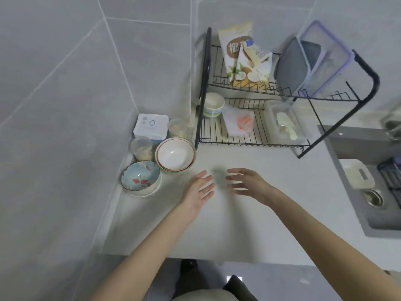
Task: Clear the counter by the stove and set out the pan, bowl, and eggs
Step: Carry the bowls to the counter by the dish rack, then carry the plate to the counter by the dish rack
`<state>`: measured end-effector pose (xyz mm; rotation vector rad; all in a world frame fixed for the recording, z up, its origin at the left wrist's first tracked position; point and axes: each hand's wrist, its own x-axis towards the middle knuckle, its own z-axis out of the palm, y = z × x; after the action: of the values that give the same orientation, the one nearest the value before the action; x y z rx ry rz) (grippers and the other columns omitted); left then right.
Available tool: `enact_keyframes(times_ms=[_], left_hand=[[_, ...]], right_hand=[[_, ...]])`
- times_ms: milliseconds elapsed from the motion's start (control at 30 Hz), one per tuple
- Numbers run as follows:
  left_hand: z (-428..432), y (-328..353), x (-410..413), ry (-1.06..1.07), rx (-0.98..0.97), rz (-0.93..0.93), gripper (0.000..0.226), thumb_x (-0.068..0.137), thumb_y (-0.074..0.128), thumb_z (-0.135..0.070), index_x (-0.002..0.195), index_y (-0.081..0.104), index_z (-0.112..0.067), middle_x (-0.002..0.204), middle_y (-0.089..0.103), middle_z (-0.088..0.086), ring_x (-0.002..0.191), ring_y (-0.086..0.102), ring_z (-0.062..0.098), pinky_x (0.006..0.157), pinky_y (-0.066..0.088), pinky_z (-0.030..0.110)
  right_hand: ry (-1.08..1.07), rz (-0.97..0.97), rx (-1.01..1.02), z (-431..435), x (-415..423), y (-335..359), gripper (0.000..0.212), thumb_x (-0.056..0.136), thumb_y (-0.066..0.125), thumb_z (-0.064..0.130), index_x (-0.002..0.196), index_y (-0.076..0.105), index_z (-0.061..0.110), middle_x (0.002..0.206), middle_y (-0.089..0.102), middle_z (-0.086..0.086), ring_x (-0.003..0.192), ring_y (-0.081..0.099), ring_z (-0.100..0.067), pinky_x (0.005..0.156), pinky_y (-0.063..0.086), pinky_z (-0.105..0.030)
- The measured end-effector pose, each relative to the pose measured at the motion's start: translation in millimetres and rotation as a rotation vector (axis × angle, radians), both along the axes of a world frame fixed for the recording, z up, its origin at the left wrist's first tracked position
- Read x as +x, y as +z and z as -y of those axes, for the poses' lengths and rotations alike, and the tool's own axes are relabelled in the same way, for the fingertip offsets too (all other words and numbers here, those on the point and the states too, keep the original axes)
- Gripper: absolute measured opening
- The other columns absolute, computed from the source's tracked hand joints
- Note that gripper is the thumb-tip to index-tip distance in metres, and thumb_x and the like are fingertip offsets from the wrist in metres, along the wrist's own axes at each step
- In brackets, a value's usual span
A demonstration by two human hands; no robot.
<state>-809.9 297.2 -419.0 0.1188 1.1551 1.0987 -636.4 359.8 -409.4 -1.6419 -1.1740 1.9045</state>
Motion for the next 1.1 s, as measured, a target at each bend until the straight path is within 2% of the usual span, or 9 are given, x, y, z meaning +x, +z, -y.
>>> enact_keyframes(times_ms=[200,433,567,700,800,867,967,1033,1100], left_hand=[[-7.4,19.3,77.6,-0.378,0.067,-0.173,0.029,0.094,0.049,-0.014,0.122,0.056,-0.022,0.12,0.061,-0.001,0.095,0.062,0.016,0.077,0.049,0.024],[-2.5,25.4,204.0,-0.616,0.097,-0.322,0.032,0.095,0.046,-0.013,0.124,0.056,-0.019,0.115,0.061,0.0,0.086,0.062,0.015,0.073,0.048,0.024],[12.5,30.7,301.3,-0.763,0.151,-0.329,0.03,0.096,0.046,-0.013,0.123,0.056,-0.02,0.114,0.062,0.001,0.087,0.063,0.017,0.071,0.048,0.025],[38.8,44.5,406.4,-0.973,0.207,-0.337,0.031,0.095,0.049,-0.014,0.125,0.054,-0.019,0.117,0.061,0.003,0.091,0.062,0.018,0.076,0.05,0.025],[57.9,57.2,481.8,-1.149,0.257,-0.353,0.032,0.094,0.051,-0.014,0.125,0.054,-0.02,0.118,0.062,0.002,0.096,0.062,0.019,0.079,0.05,0.025],[68.9,64.2,525.6,-1.237,0.3,-0.37,0.032,0.094,0.051,-0.014,0.125,0.055,-0.021,0.119,0.063,0.002,0.098,0.061,0.02,0.083,0.05,0.026],[83.3,71.3,582.4,-1.379,0.403,-0.418,0.031,0.095,0.049,-0.017,0.125,0.056,-0.022,0.119,0.064,0.001,0.098,0.061,0.018,0.087,0.05,0.028],[96.0,73.8,626.1,-1.496,0.486,-0.471,0.03,0.095,0.05,-0.02,0.125,0.057,-0.023,0.117,0.064,-0.001,0.098,0.061,0.017,0.086,0.051,0.027],[105.8,76.2,656.9,-1.598,0.539,-0.503,0.03,0.095,0.05,-0.023,0.125,0.056,-0.025,0.117,0.062,-0.003,0.102,0.06,0.017,0.087,0.05,0.027]], right_hand=[[-0.105,0.027,0.08,36.4,99.0,11.8,0.026,0.094,0.056,0.016,0.119,0.061,0.016,0.114,0.068,-0.004,0.099,0.066,-0.026,0.09,0.054,-0.036],[-0.266,0.099,0.125,95.7,241.2,16.5,0.026,0.094,0.056,0.018,0.12,0.059,0.018,0.114,0.067,-0.002,0.097,0.067,-0.023,0.084,0.056,-0.031],[-0.41,0.136,0.164,144.6,336.0,25.8,0.024,0.094,0.057,0.02,0.118,0.058,0.02,0.114,0.067,-0.001,0.1,0.066,-0.022,0.082,0.056,-0.029],[-0.57,0.181,0.169,204.0,425.3,36.2,0.026,0.093,0.059,0.022,0.119,0.059,0.021,0.113,0.067,0.002,0.1,0.065,-0.02,0.088,0.054,-0.031],[-0.699,0.203,0.183,248.5,483.5,43.5,0.027,0.092,0.06,0.024,0.119,0.06,0.022,0.11,0.068,0.003,0.096,0.066,-0.017,0.081,0.055,-0.026],[-0.796,0.209,0.2,275.4,516.9,46.8,0.025,0.093,0.058,0.023,0.118,0.061,0.022,0.11,0.068,0.002,0.091,0.066,-0.015,0.08,0.056,-0.026],[-0.928,0.209,0.224,311.4,556.5,51.7,0.021,0.094,0.056,0.02,0.113,0.061,0.025,0.111,0.068,-0.001,0.087,0.066,-0.015,0.086,0.056,-0.033],[-1.043,0.211,0.225,337.0,582.4,55.6,0.02,0.094,0.054,0.018,0.112,0.06,0.024,0.112,0.067,-0.002,0.089,0.066,-0.017,0.09,0.054,-0.036],[-1.115,0.217,0.224,353.8,598.5,58.5,0.023,0.095,0.053,0.016,0.116,0.059,0.02,0.113,0.065,-0.003,0.091,0.064,-0.019,0.087,0.054,-0.034]])
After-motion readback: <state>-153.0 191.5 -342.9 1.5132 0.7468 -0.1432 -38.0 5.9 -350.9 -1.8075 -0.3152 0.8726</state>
